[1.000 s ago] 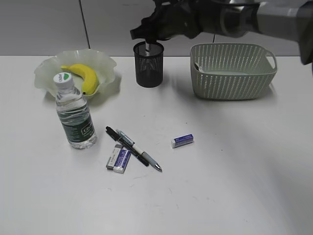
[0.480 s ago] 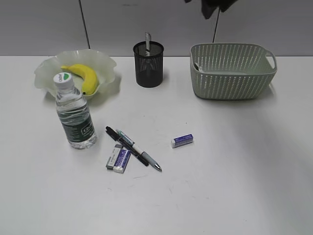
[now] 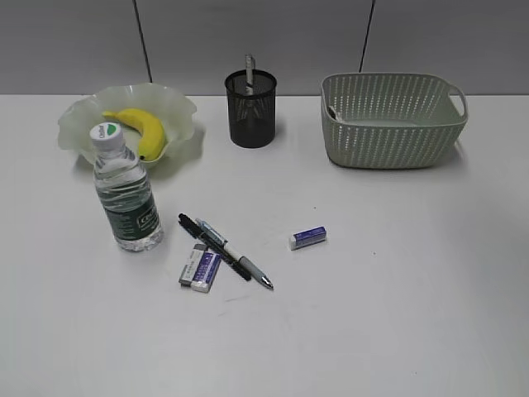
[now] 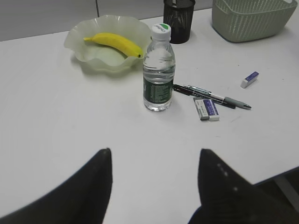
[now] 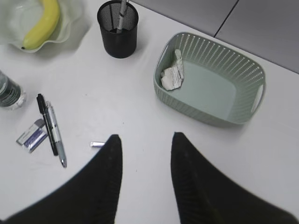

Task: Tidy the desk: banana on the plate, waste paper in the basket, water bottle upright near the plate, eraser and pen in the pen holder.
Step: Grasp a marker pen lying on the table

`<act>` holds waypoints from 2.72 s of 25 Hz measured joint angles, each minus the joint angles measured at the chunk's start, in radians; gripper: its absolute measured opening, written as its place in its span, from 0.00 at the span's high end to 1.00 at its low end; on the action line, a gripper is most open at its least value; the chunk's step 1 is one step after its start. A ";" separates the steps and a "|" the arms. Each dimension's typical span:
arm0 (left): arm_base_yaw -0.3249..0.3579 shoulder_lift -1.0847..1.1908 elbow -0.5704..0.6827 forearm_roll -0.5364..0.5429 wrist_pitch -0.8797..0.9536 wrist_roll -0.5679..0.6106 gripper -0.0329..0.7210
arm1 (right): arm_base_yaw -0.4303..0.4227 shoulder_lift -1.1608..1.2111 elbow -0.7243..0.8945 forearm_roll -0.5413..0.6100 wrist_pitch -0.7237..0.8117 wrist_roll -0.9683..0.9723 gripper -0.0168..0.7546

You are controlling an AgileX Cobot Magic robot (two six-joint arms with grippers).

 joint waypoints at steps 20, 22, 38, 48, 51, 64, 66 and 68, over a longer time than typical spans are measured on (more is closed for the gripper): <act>0.000 0.000 0.000 -0.005 0.000 0.000 0.38 | 0.001 -1.110 1.076 0.025 -0.023 -0.003 0.60; 0.000 0.000 0.000 -0.007 0.000 0.000 0.38 | 0.001 -1.212 1.133 0.025 -0.069 -0.003 0.60; 0.000 0.901 -0.206 -0.488 -0.316 0.000 0.38 | 0.001 -1.419 1.204 0.028 -0.163 -0.042 0.60; -0.040 1.576 -0.555 -0.607 -0.165 -0.188 0.39 | 0.001 -1.419 1.205 0.028 -0.164 -0.043 0.60; -0.080 1.682 -0.622 -0.608 -0.170 -0.266 0.39 | 0.001 -1.419 1.205 0.028 -0.165 -0.043 0.60; -0.148 1.944 -0.737 -0.557 -0.166 -0.660 0.39 | 0.001 -1.419 1.205 0.028 -0.165 -0.049 0.61; -0.148 1.965 -0.738 -0.555 -0.162 -0.694 0.40 | 0.001 -1.419 1.205 0.028 -0.166 -0.049 0.61; -0.148 1.980 -0.738 -0.554 -0.172 -0.728 0.40 | 0.001 -1.419 1.205 0.028 -0.166 -0.043 0.60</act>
